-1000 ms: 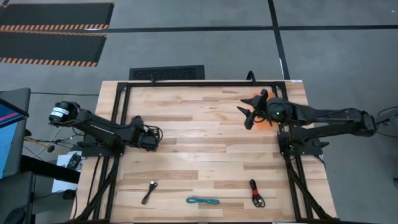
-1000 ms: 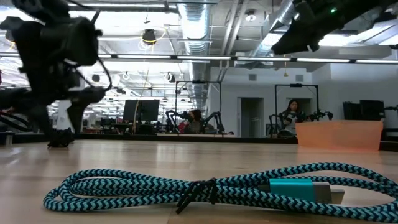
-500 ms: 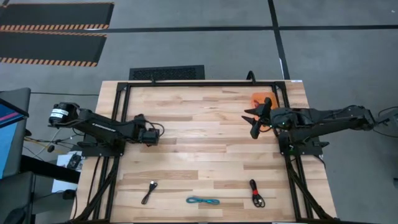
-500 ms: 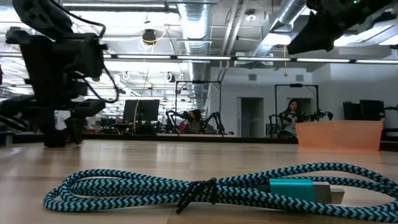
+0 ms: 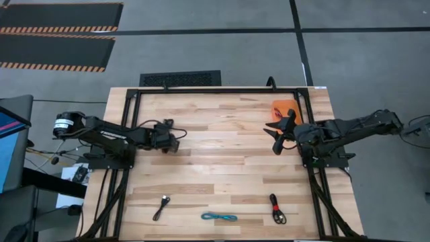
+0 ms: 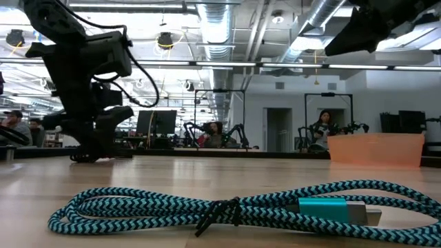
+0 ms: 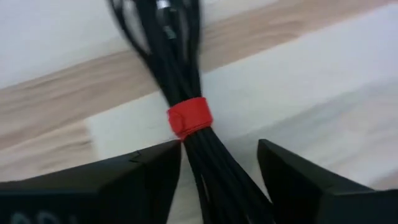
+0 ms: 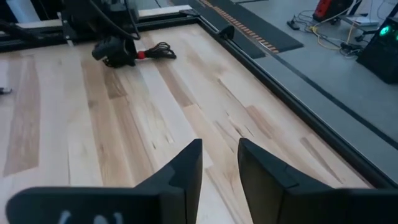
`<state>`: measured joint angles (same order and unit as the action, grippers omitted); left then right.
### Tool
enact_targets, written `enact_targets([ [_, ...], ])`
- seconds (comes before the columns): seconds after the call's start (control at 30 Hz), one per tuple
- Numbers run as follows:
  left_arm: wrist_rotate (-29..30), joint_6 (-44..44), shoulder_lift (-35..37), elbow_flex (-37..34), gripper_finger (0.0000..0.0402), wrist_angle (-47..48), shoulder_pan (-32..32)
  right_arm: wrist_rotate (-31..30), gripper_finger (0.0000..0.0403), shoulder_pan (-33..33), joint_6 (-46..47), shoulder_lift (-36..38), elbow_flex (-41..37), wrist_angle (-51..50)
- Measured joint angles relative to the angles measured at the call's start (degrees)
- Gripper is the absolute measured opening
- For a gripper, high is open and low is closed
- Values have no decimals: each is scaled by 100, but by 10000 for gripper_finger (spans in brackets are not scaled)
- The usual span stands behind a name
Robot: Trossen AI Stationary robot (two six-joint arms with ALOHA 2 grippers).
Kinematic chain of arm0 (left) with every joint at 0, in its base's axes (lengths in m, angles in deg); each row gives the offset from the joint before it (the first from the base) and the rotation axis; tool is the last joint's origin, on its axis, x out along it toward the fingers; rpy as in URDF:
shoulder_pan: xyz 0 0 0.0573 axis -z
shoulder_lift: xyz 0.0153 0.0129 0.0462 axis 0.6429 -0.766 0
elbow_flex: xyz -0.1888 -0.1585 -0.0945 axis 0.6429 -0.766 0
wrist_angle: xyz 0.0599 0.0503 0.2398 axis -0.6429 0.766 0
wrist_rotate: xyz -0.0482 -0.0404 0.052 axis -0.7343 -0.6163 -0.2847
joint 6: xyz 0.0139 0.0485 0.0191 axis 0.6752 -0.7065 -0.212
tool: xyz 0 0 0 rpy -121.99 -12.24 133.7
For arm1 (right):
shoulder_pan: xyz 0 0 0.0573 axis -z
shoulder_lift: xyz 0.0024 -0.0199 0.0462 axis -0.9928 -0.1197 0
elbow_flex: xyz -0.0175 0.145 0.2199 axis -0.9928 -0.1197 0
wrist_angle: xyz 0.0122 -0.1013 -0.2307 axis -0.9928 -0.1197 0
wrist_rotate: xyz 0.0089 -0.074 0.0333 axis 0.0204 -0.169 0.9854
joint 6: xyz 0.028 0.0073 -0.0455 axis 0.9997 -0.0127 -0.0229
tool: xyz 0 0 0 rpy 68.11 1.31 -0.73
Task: Pick and place USB-C Cables
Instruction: Put the top black charger cable into the orange bin
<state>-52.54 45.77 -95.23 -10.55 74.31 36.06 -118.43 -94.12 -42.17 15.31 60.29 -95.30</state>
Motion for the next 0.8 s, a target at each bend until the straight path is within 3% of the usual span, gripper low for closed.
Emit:
enact_targets([
  [0.33, -174, -2537, 0, 0, 13, -1994, 94, 10, 118, -14, -87, -11, 0, 10],
  [0.6, -150, -4132, 0, 10, 20, -3958, -68, 15, 118, -562, 434, -11, 0, -12],
  [0.8, -138, -4559, -267, 472, 3, -4426, -504, -143, 118, -1061, 759, -9, 0, 112],
])
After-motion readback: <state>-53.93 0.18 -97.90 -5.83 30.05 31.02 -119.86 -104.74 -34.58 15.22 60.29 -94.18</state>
